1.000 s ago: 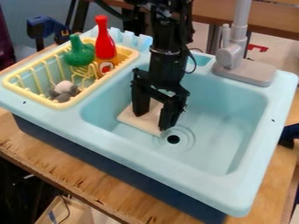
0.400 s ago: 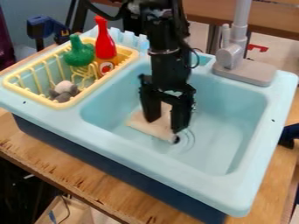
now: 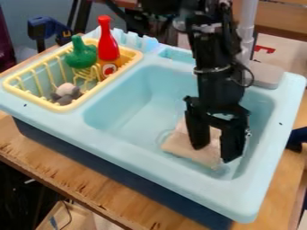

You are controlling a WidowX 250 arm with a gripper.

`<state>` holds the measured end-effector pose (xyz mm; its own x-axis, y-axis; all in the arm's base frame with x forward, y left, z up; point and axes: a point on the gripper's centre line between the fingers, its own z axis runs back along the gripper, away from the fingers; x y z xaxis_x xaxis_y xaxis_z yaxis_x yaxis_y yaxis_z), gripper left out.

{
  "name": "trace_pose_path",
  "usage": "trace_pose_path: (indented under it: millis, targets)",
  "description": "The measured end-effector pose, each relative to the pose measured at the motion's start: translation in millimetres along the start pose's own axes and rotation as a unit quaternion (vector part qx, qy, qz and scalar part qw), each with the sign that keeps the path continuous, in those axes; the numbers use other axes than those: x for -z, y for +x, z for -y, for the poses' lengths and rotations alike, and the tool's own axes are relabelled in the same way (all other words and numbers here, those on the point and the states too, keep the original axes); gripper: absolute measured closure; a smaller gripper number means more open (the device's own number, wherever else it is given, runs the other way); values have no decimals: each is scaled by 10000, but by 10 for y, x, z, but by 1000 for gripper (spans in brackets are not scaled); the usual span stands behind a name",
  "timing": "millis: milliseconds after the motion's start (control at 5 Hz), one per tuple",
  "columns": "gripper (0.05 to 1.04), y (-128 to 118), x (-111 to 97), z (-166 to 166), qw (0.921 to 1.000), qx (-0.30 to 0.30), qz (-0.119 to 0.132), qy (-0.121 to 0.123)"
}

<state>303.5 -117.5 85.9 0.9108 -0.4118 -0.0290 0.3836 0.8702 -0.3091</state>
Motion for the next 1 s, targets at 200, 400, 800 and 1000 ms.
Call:
trace_pose_path:
  millis: [200, 400, 800, 1000]
  targets:
    - [84, 6, 40, 85, 10000, 38, -53, -28]
    - [84, -1, 21, 90, 10000, -65, 27, -5]
    - [84, 17, -340, -41, 9959, -437, 163, 773]
    - [84, -37, -642, -96, 9903, -594, 42, 1253]
